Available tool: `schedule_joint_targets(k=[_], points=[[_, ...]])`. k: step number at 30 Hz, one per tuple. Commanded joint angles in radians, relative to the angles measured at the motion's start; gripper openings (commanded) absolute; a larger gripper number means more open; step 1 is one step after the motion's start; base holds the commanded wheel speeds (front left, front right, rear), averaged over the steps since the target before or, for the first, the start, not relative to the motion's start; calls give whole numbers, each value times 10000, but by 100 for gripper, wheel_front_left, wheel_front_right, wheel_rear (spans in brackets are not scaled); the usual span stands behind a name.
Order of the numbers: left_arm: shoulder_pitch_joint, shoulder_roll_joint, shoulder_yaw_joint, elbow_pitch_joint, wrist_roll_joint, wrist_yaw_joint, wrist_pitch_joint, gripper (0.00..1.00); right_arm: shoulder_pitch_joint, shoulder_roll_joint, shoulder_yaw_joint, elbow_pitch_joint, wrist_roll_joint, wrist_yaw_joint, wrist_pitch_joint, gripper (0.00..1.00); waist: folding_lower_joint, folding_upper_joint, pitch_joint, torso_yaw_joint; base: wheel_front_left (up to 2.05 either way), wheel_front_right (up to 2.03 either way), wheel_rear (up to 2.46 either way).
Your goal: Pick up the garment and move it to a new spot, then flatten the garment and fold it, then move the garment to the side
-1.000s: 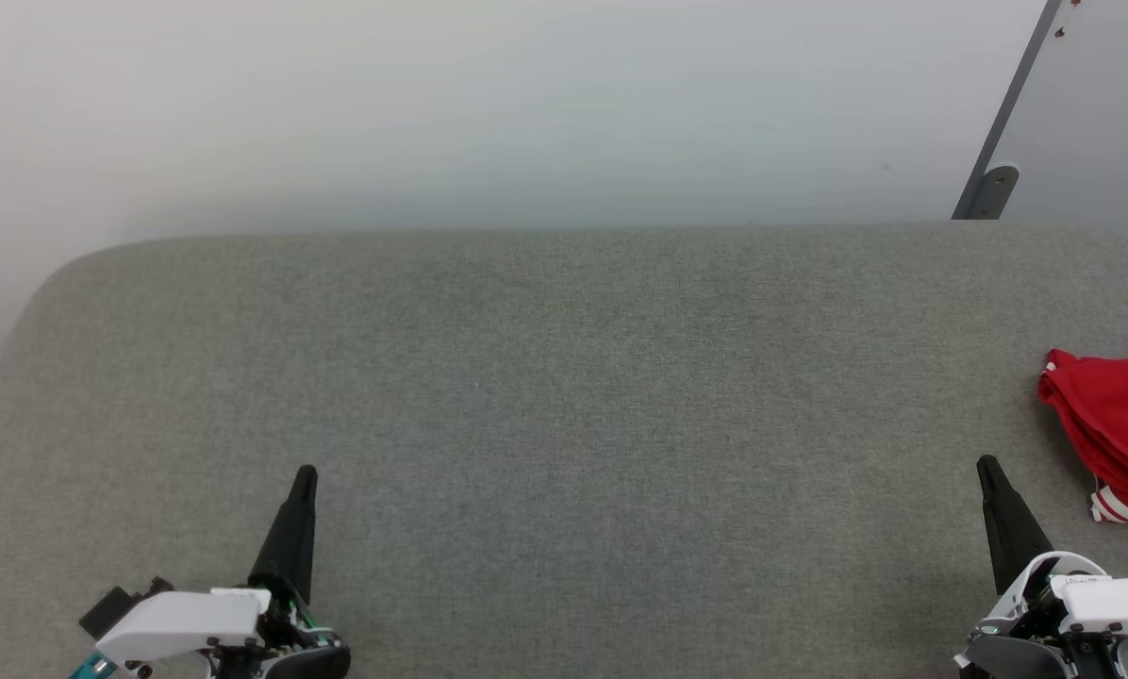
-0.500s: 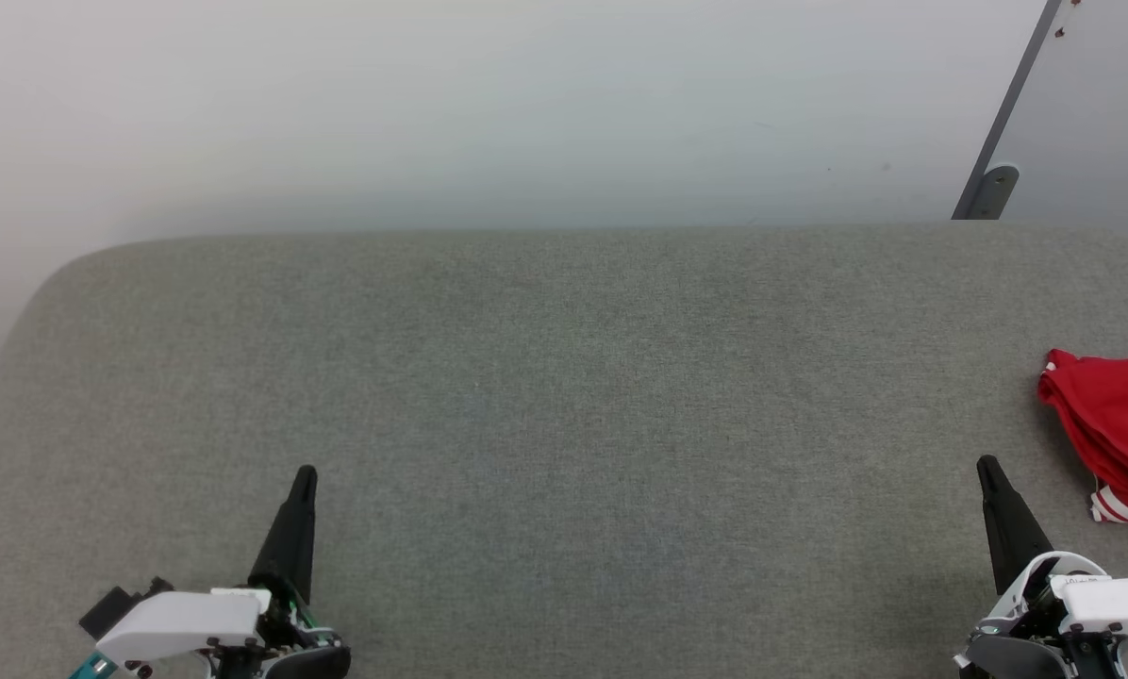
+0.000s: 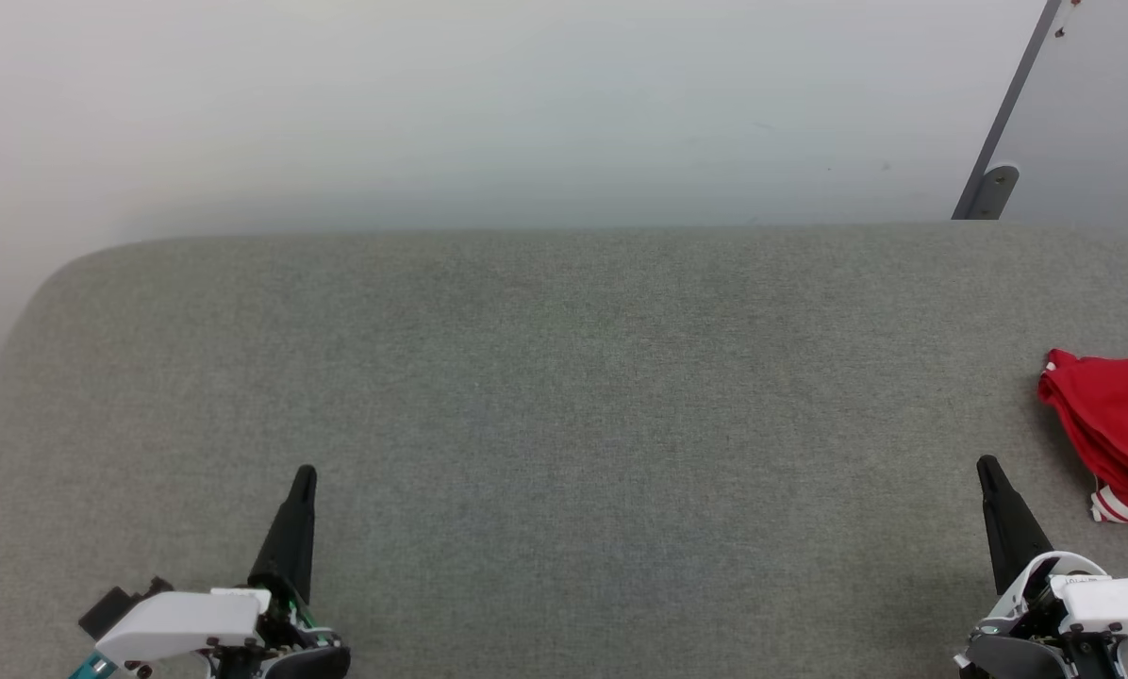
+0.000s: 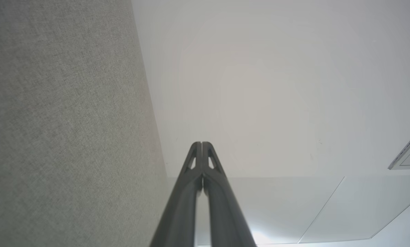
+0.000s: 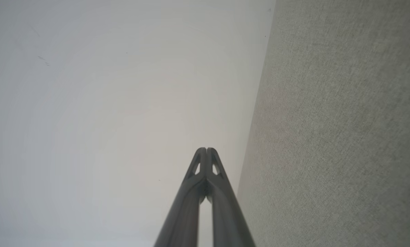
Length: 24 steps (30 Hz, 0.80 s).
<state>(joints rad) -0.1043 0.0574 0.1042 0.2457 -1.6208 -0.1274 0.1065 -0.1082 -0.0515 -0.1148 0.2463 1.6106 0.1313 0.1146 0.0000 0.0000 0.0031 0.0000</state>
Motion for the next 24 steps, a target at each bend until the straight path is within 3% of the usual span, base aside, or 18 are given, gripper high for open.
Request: schedule_joint_targets(k=[1,24], points=[[-102,-23,26,14,19,-60,45,0,-32,38,1,3,35,-10,18,0,0,0,0,0,0,0,0],[-104,-42,54,15,49,-60,58,0,-31,38,5,2,39,-10,14,0,0,0,0,0,0,0,0]])
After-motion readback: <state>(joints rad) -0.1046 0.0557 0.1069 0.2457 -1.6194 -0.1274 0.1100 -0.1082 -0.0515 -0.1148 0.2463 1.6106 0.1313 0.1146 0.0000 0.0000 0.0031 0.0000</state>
